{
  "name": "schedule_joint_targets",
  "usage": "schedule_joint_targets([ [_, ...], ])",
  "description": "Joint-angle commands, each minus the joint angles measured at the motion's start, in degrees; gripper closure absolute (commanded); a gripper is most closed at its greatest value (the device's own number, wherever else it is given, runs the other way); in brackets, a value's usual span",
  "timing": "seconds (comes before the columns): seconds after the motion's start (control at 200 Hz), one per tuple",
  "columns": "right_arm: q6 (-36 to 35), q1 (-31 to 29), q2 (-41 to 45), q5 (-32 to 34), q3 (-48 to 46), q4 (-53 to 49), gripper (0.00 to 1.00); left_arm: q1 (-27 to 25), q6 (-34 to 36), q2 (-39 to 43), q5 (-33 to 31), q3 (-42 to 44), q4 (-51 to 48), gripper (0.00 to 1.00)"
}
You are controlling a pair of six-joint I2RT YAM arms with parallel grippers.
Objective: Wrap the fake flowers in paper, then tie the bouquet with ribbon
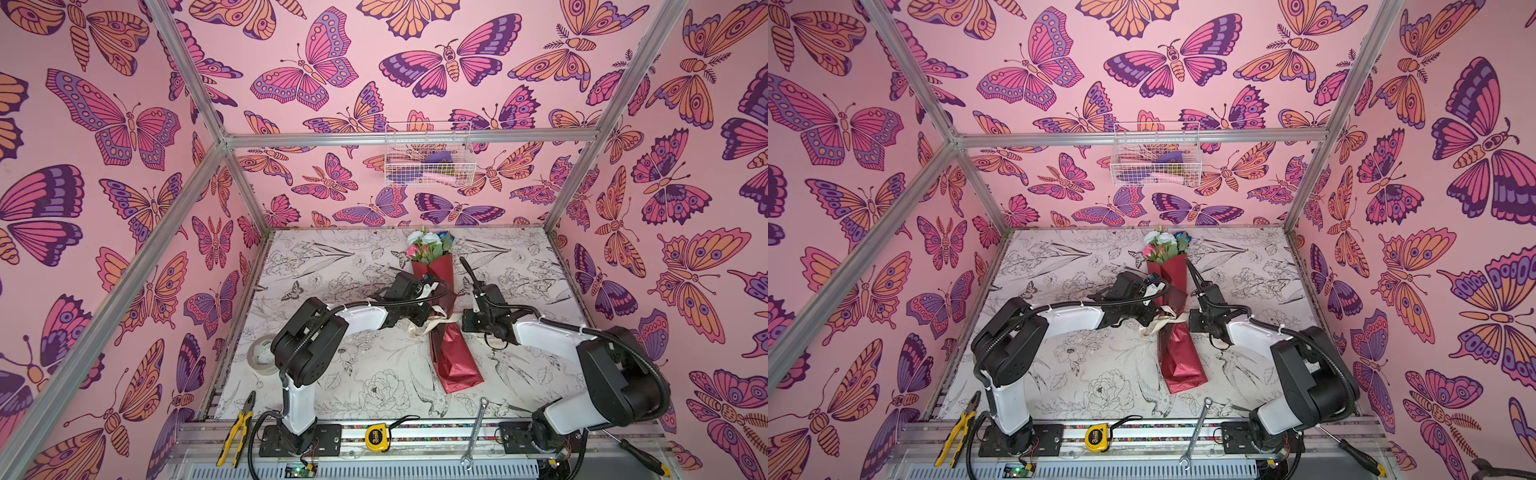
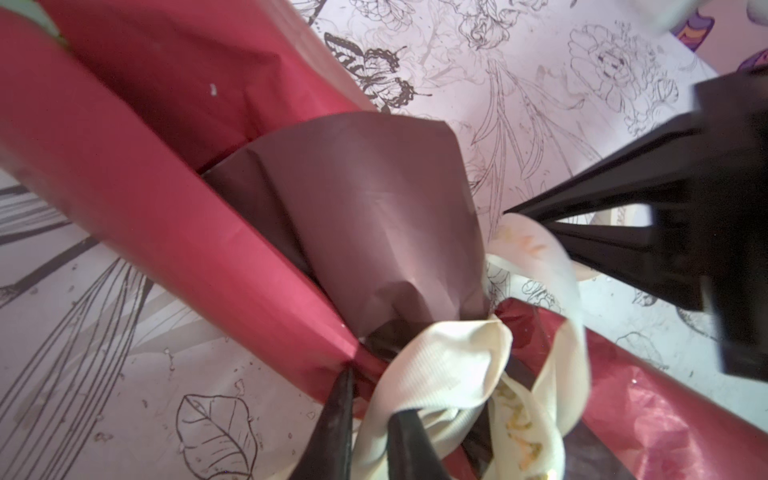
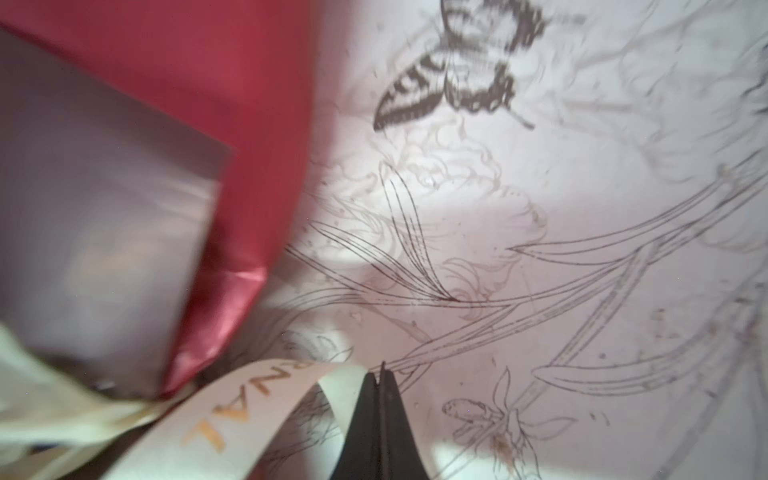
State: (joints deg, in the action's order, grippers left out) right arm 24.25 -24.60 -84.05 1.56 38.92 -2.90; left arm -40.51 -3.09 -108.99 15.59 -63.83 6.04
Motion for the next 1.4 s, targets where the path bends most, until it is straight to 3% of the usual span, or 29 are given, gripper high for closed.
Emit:
schedule_joint_targets([
  [0.0, 1.8, -0.4, 4.2, -2.0, -0.4, -0.5, 1.0, 0.0, -0.1, 0.4, 0.9, -0.7, 0.9, 0.9],
  [0.21, 4.8, -0.8, 10.1, -6.9, -2.2, 0.0, 1.0, 0.0, -1.3, 1.2, 2.0, 0.2, 2.9, 0.99],
  [0.391, 6.5, -3.4, 13.6, -9.0, -2.5, -2.2, 1.0, 0.0, -1.7, 2.2, 2.5, 1.0, 3.6, 1.0],
  [0.671, 10.4, -10.1, 9.1, -9.4, 0.7, -2.0, 1.0, -0.1, -3.7, 5.3, 4.7, 3.0, 4.7, 0.99],
  [0.931, 13.0, -10.9, 4.9, -10.3, 2.5, 3.5, 1.0, -0.1, -4.4, 7.2, 5.6, 5.2, 4.8, 0.98],
  [1.397, 14.2, -11.0, 7.5, -9.4, 2.6, 5.4, 1.0, -0.1, -6.9, 7.2, 6.4, 5.7, 5.7, 0.98],
])
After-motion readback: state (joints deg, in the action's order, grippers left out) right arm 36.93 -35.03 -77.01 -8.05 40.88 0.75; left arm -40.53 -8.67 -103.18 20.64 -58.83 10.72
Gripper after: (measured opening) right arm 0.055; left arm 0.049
